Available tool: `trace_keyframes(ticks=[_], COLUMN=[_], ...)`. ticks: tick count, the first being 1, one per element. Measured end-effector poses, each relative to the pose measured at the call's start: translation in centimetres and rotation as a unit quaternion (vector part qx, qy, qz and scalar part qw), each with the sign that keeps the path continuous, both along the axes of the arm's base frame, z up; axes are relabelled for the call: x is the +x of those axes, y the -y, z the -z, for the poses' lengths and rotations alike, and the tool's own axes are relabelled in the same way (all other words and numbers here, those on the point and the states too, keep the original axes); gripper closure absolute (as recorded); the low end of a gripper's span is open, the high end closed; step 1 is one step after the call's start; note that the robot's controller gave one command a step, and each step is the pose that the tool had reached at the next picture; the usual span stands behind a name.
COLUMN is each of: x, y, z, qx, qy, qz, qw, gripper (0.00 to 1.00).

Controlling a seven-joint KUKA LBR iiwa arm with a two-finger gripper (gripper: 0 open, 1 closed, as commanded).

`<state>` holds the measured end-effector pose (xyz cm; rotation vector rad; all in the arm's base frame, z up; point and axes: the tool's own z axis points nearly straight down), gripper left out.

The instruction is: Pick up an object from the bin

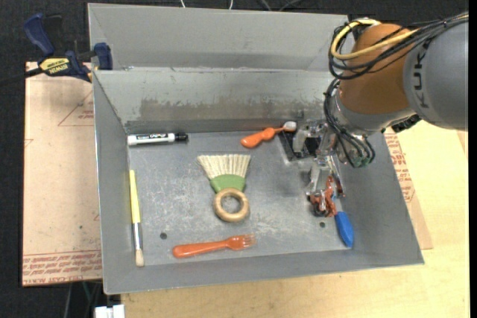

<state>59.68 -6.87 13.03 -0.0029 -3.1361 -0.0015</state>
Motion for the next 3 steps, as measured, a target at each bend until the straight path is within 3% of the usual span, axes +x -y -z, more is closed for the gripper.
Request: trace_keyframes(ticks=[1,2,3], x=[0.2,-0.9,0.0], y=[0.0,4.3,3.9], z=[-0.5,3.8,3.1], qx=[0.0,0.001,0.001], qy=[0.0036,0.0042,0.0047], qz=[-0.001,-0.192,-0.417], qw=[1.0,0.9815,0.9088], gripper=[0.0,0.0,0.0])
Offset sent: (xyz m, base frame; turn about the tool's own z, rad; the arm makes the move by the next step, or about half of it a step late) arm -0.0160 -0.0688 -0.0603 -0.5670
